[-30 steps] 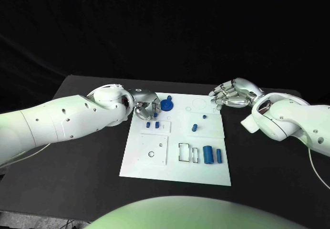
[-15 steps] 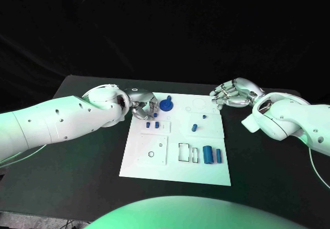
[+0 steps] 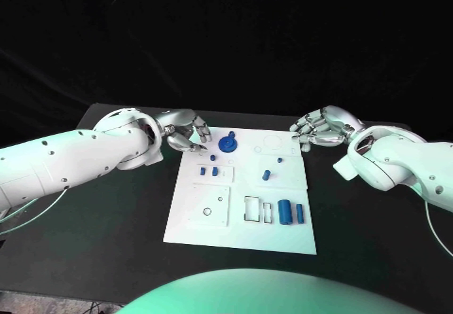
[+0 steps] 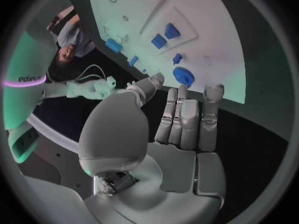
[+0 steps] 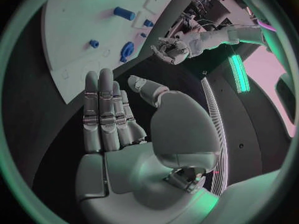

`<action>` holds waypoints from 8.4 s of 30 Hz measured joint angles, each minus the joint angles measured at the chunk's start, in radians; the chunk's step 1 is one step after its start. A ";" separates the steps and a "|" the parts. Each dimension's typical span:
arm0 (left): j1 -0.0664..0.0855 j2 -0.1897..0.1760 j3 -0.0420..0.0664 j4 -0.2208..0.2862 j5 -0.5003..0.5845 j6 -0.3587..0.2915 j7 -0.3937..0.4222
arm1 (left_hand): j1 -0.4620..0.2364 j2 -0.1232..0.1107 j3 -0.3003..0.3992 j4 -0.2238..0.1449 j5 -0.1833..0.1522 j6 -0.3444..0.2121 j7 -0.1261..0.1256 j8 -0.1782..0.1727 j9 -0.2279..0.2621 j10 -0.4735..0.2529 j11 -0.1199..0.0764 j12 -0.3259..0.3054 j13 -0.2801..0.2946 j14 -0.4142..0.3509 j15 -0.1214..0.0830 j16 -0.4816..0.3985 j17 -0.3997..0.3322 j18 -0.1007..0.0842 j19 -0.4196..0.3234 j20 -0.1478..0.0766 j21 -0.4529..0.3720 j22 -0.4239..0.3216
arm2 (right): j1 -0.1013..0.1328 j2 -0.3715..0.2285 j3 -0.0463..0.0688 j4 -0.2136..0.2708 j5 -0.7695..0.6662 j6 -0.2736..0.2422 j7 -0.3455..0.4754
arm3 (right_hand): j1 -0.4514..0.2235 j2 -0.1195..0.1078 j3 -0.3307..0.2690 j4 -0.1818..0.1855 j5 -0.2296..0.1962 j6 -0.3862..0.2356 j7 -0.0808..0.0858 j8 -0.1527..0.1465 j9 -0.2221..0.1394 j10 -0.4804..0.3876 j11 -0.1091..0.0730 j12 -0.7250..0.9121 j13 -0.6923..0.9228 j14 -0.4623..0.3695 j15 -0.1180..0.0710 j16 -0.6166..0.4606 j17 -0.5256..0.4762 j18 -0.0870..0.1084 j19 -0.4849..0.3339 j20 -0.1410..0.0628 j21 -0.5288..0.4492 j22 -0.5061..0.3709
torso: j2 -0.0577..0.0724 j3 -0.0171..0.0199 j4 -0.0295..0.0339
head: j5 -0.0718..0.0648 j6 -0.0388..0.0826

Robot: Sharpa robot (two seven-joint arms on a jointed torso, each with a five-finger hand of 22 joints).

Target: Assemble the parts on the task board

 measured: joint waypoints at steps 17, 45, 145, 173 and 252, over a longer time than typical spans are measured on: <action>-0.003 -0.084 -0.007 0.103 0.924 -0.048 0.204 | -0.037 0.049 -0.107 0.134 0.040 -0.079 0.032 0.046 0.037 0.074 -0.022 0.047 0.018 -0.096 -0.017 -0.191 -0.235 0.022 -0.099 -0.018 -0.327 -0.093 | 0.000 0.054 0.000 -0.018 -0.562 0.133 -0.116 | 0.026 -0.034 0.019 0.018 -0.074 0.089 -0.026 -0.043 -0.021 0.056 -0.014 -0.141 0.004 0.124 -0.028 0.865 0.515 0.000 0.212 -0.044 0.354 0.267 | -0.002 -0.0015 -0.0018 | -0.065 0.024; -0.006 -0.093 -0.009 0.145 1.126 -0.050 0.252 | -0.001 0.047 -0.133 0.148 0.040 -0.103 0.033 0.085 0.047 0.055 -0.023 0.057 0.025 -0.062 -0.020 -0.157 -0.163 0.022 -0.073 -0.017 -0.327 -0.104 | -0.053 0.142 -0.002 -0.050 -0.850 0.148 -0.209 | 0.037 -0.032 0.039 0.038 -0.037 0.105 -0.020 -0.052 -0.021 0.055 -0.016 -0.158 0.009 0.124 -0.020 1.022 0.550 -0.031 0.255 -0.040 0.540 0.425 | 0.000 -0.0051 -0.0018 | -0.062 0.021; -0.006 -0.095 -0.009 0.133 1.107 -0.019 0.195 | 0.014 0.039 -0.152 0.157 0.051 -0.158 0.046 0.101 0.048 0.019 -0.009 0.065 0.030 -0.073 -0.010 -0.154 -0.164 0.022 -0.069 -0.013 -0.326 -0.108 | -0.068 0.069 0.013 0.140 -0.991 0.017 -0.370 | 0.098 0.007 0.074 -0.006 -0.030 0.218 -0.062 0.002 0.049 0.136 -0.039 -0.122 0.087 0.120 -0.045 1.058 0.549 -0.031 0.244 -0.065 0.595 0.504 | -0.002 -0.0039 -0.0020 | -0.056 0.003; -0.006 -0.031 -0.009 0.072 1.091 -0.012 0.189 | 0.018 0.043 -0.152 0.157 0.051 -0.161 0.046 0.104 0.049 0.016 -0.005 0.065 0.031 -0.073 -0.010 -0.154 -0.164 0.021 -0.069 -0.013 -0.326 -0.108 | -0.136 0.247 0.006 0.224 -0.942 -0.006 -0.335 | 0.088 0.000 0.077 -0.003 -0.020 0.216 -0.063 0.006 0.052 0.139 -0.039 -0.118 0.093 0.124 -0.049 1.062 0.549 -0.031 0.244 -0.065 0.598 0.507 | -0.009 -0.0085 0.0025 | 0.057 0.000; -0.004 -0.007 -0.009 0.062 1.075 0.000 0.166 | 0.018 0.043 -0.163 0.168 0.051 -0.174 0.048 0.120 0.052 0.002 -0.005 0.074 0.035 -0.077 -0.006 -0.154 -0.160 0.021 -0.069 -0.013 -0.326 -0.108 | -0.195 0.349 -0.016 0.129 -0.919 0.040 -0.319 | 0.079 -0.002 0.074 0.000 -0.012 0.210 -0.062 -0.001 0.057 0.150 -0.050 -0.128 0.097 0.124 -0.049 1.062 0.549 -0.031 0.244 -0.065 0.598 0.508 | -0.008 -0.0082 0.0019 | 0.121 0.000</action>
